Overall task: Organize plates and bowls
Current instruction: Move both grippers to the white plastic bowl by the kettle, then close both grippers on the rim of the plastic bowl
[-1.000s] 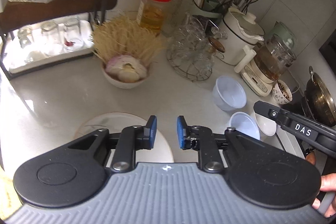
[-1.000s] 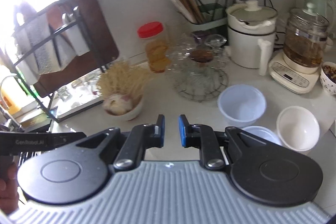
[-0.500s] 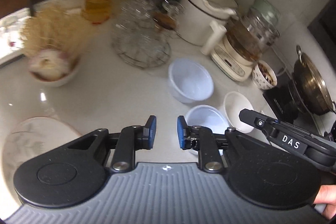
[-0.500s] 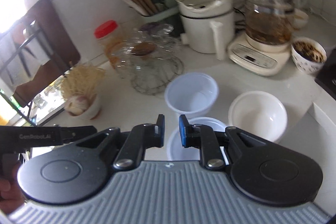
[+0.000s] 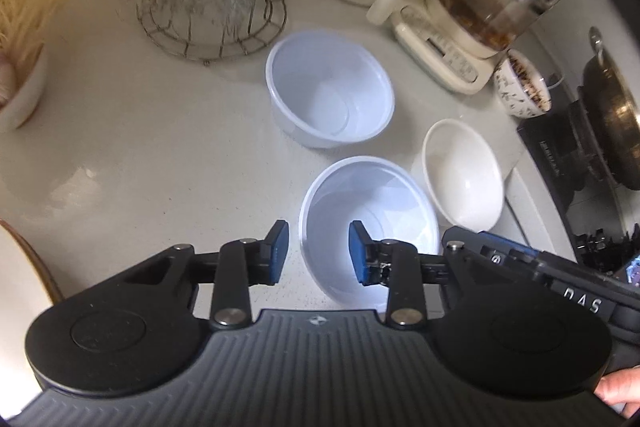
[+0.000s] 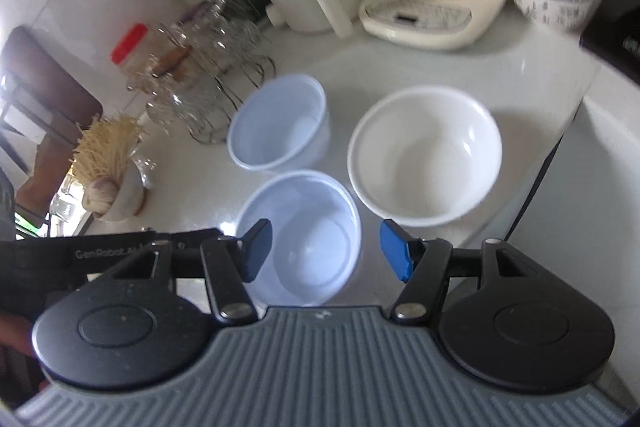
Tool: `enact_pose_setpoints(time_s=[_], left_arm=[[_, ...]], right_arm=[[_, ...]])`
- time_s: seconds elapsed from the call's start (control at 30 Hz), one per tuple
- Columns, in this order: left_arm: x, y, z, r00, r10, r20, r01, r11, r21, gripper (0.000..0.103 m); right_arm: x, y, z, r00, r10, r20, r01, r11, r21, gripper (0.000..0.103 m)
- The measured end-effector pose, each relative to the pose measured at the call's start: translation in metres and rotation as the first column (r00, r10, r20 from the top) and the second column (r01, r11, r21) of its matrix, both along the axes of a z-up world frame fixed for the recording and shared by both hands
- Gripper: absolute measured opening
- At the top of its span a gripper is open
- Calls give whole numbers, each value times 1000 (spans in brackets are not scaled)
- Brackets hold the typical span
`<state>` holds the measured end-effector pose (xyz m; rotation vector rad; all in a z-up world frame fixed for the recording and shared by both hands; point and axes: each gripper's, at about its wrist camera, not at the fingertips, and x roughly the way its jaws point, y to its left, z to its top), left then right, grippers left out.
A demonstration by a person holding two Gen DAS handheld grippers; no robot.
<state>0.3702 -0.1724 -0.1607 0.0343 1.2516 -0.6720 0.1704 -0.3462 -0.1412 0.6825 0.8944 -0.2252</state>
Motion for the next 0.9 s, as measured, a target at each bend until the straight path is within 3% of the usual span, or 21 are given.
enact_pose_setpoints(time_s=[0.2, 0.33, 0.4, 0.47, 0.67, 0.9], left_arm=[[6, -12, -26, 998, 36, -44, -34, 999, 41, 38], [5, -14, -34, 998, 43, -52, -41, 998, 51, 37], [4, -14, -36, 998, 51, -46, -49, 997, 53, 32], [3, -15, -38, 997, 59, -51, -56, 997, 58, 18], [3, -10, -42, 995, 62, -74, -58, 997, 48, 11], [0, 3, -30, 997, 62, -53, -61, 998, 28, 10]], right_arm=[[4, -1, -27, 999, 7, -49, -4, 998, 67, 47], [7, -4, -36, 998, 12, -66, -6, 996, 88, 28], [8, -4, -38, 997, 15, -72, -9, 996, 84, 24], [8, -3, -39, 997, 25, -69, -18, 996, 91, 18], [10, -1, -40, 997, 29, -67, -22, 995, 96, 16], [15, 7, -31, 997, 53, -51, -50, 996, 72, 15]])
